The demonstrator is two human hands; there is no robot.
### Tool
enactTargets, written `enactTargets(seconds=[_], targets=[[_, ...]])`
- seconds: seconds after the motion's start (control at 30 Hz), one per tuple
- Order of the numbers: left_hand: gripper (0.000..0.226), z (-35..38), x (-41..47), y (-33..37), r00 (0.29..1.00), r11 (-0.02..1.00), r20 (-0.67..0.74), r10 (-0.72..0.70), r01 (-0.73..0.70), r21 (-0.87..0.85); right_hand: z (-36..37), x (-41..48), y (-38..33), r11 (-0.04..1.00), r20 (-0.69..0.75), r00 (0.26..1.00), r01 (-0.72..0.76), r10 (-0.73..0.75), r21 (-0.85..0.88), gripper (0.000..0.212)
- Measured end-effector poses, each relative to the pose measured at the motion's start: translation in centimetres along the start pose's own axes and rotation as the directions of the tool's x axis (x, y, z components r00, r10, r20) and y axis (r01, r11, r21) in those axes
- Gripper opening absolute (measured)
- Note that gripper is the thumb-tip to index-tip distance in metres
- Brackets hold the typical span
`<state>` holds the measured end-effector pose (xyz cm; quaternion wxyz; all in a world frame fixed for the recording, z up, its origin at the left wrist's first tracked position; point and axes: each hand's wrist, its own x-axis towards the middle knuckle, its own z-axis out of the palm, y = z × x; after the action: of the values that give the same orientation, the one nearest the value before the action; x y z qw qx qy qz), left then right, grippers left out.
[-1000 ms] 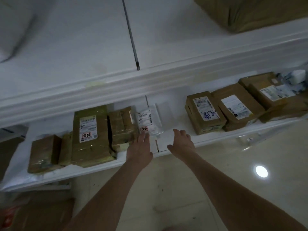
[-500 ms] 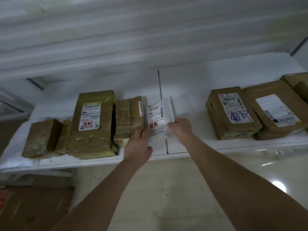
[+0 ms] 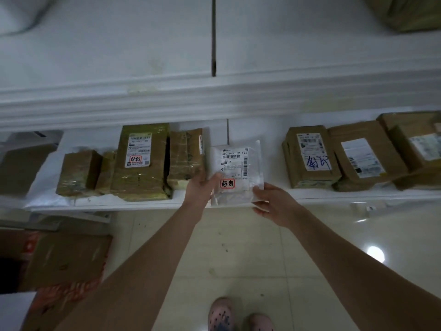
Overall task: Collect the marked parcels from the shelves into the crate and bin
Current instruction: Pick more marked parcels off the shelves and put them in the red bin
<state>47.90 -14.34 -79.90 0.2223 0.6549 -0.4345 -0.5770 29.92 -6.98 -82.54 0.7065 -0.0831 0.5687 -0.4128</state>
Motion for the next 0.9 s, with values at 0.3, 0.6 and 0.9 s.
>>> enactTargets(seconds=[0.3,0.6,0.9], targets=[[0.013,-5.2,-5.8,-1.0,0.99,0.985,-0.079,-0.12,0.109,-0.132,4.4,-4.5,1.3,0.947,-0.094,0.99,0.068,-0.103,-0.315,0.029],[0.011,-10.6,-11.5,-4.6,0.97,0.966,-0.175,-0.169,0.128,-0.222,11.5,-6.4,3.7,0.675,-0.052,0.97,0.128,-0.239,-0.727,0.027],[0.017,-19.2,-18.0,-10.0,0.895,0.939,-0.394,-0.21,0.072,-0.337,20.9,-8.2,9.1,0.52,0.141,0.976,0.208,-0.165,-0.829,0.033]])
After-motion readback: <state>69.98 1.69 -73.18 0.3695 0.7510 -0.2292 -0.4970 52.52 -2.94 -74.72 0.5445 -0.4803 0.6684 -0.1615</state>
